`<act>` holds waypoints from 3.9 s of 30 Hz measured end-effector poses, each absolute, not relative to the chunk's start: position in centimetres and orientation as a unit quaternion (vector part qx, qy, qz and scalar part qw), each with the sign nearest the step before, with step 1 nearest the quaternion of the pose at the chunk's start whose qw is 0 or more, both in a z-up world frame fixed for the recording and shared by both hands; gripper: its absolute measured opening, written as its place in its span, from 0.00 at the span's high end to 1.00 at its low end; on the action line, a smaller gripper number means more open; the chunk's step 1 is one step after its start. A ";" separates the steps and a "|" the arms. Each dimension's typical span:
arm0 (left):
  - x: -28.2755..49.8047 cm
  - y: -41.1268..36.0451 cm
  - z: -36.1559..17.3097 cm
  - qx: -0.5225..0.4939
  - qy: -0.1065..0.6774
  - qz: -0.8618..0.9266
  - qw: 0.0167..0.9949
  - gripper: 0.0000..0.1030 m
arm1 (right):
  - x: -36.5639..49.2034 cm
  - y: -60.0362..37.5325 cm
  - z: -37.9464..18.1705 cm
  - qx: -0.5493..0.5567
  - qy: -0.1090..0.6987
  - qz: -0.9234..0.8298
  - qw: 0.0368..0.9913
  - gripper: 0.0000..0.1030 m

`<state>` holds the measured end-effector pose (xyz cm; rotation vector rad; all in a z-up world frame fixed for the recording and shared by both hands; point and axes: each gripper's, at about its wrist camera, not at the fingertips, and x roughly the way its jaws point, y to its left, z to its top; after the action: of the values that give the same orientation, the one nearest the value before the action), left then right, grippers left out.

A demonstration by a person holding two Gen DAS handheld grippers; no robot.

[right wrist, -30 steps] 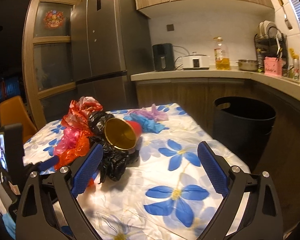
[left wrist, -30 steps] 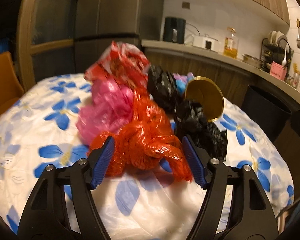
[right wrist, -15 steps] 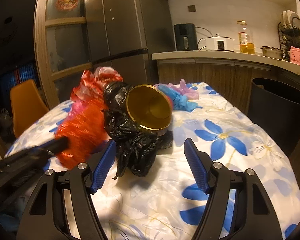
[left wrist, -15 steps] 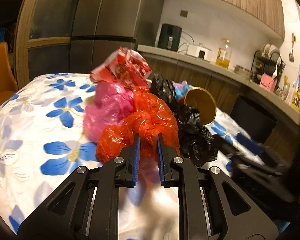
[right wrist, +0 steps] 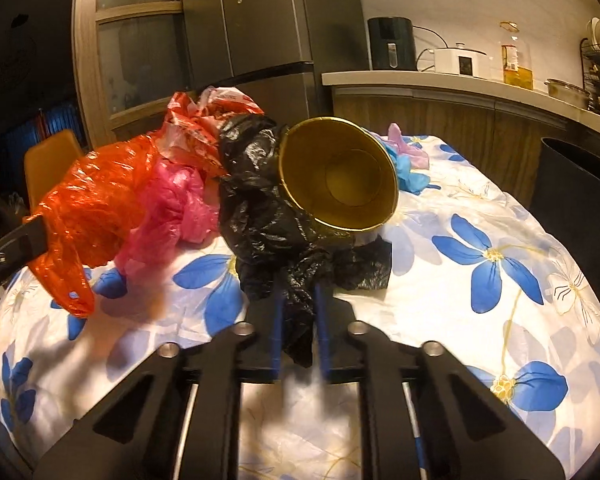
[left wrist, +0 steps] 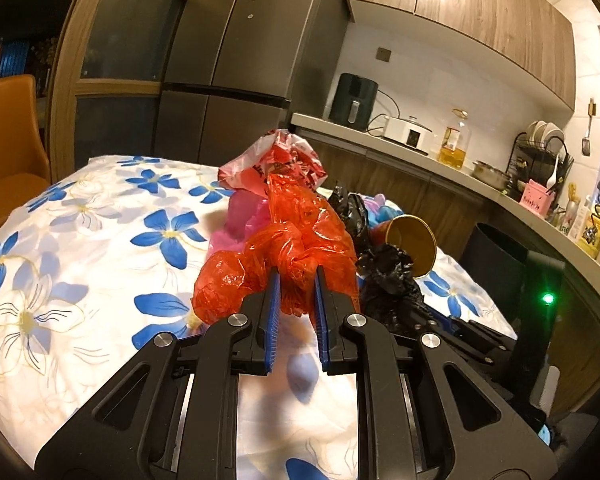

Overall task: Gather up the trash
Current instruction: 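Lift the orange bag with the left tool while the right tool carries the black bag to the bin, then open both tools over the black bin to drop the bags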

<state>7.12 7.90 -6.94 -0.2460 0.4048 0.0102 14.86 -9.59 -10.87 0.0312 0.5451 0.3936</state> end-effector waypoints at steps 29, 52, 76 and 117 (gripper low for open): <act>5.6 -0.1 -0.9 -0.069 0.138 -0.028 0.988 0.86 | 6.3 -19.0 -1.4 0.050 0.150 0.175 0.972 0.91; 16.1 -16.6 2.8 -0.021 0.103 -0.172 0.979 0.86 | 11.8 -33.3 2.1 0.079 0.074 -0.010 0.994 0.92; 25.1 -24.7 0.1 -0.030 0.147 -0.233 0.961 0.85 | 18.9 -38.1 1.2 0.093 0.086 -0.036 0.991 0.92; 24.6 -20.6 -2.7 -0.053 0.177 -0.173 0.967 0.09 | 17.0 -39.6 -0.1 0.127 0.097 -0.060 0.985 0.33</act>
<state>24.60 -20.56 -2.71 -0.1069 0.3577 -0.3497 17.01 -39.64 -0.07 0.2558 0.1955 -0.1209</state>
